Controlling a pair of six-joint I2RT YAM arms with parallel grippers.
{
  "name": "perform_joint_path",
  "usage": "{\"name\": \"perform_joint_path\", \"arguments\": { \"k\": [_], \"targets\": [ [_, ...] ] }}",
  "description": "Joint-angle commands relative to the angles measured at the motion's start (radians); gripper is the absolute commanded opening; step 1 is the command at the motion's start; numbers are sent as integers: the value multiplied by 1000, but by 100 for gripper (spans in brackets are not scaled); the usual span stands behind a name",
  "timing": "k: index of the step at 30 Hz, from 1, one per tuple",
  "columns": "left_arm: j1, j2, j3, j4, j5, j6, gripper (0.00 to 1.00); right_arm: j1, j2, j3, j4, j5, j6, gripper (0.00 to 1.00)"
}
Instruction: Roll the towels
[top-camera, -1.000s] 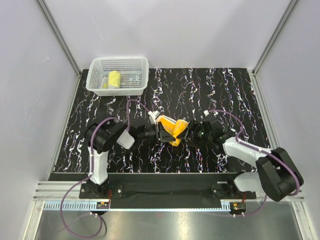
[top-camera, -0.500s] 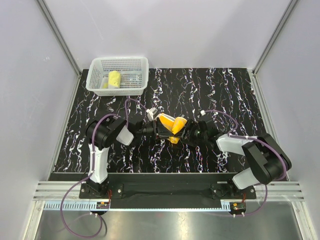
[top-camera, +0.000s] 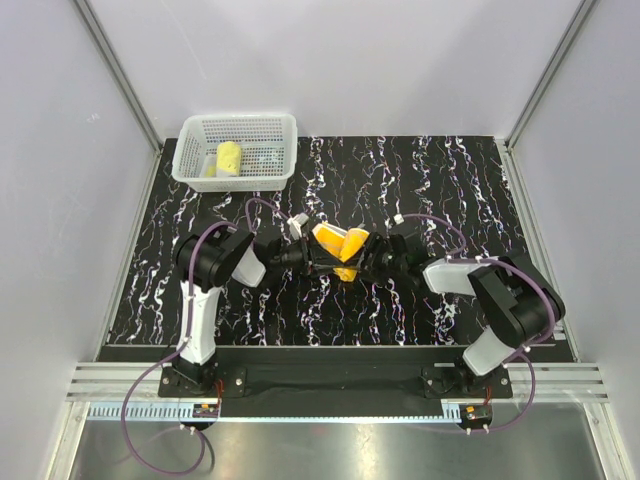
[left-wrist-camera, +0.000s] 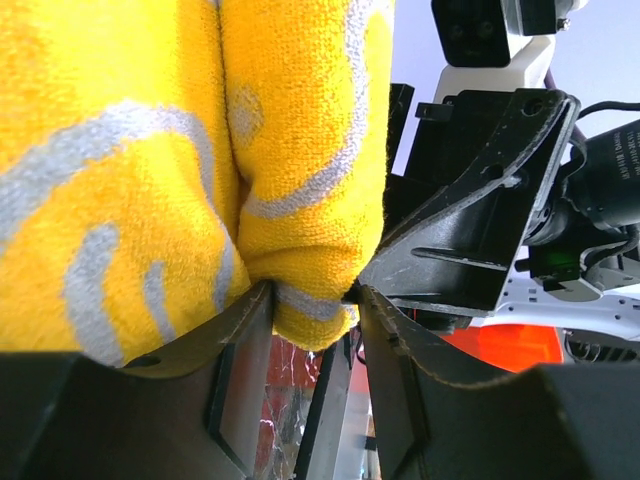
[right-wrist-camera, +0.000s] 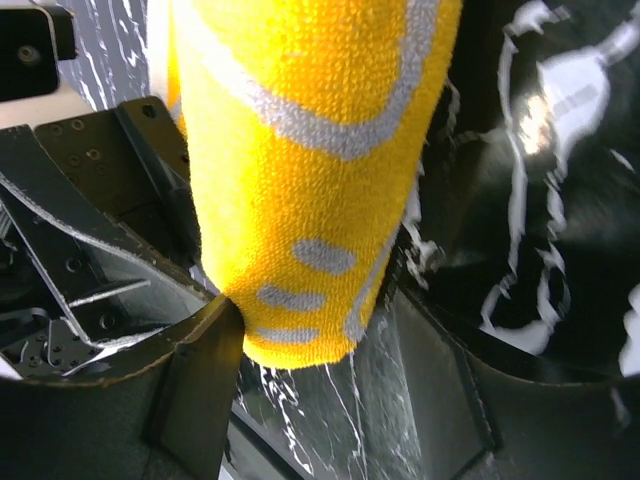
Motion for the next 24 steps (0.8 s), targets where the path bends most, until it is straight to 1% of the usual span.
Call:
{"name": "perform_joint_path", "arguments": {
  "k": [1,2,5,6,10,12,13,15,16,17,18,19,20,21,22,23,24],
  "targets": [
    [-17,18,10,74,49,-26,45,18,69,46,75,35,-10,68],
    [-17,16,10,83,52,-30,45,20,80,46,85,35,-7,67],
    [-17,16,5,94,57,-44,45,24,111,49,127,40,1,57],
    [-15,21,4,96,58,-44,45,27,118,54,128,42,1,48],
    [-15,16,-10,93,58,-37,46,32,147,66,135,38,-4,35],
    [-9,-8,-21,58,46,-14,48,30,144,70,127,35,-6,32],
    [-9,-22,-24,30,40,26,49,32,138,72,119,35,-6,30],
    [-7,-78,-28,-89,9,84,54,34,122,78,67,42,-6,29],
    [-7,-101,-30,-143,-6,154,55,34,103,84,32,55,-4,27],
    [-9,-126,-30,-260,-44,195,57,34,94,104,-53,64,-4,25],
    [-9,-185,-30,-327,-67,236,58,35,85,113,-95,72,-3,24],
    [-13,-218,-19,-405,-97,337,61,37,65,123,-141,93,1,24],
    [-17,-253,-13,-559,-130,388,61,38,56,142,-219,98,4,24],
    [-33,-322,7,-632,-211,437,61,41,48,153,-256,103,5,23],
    [-49,-357,16,-703,-262,528,62,43,39,165,-298,118,8,22],
    [-81,-420,25,-816,-358,567,62,52,34,191,-385,124,7,22],
    [-102,-451,42,-864,-412,604,63,57,31,204,-420,133,8,21]
  ]
}}
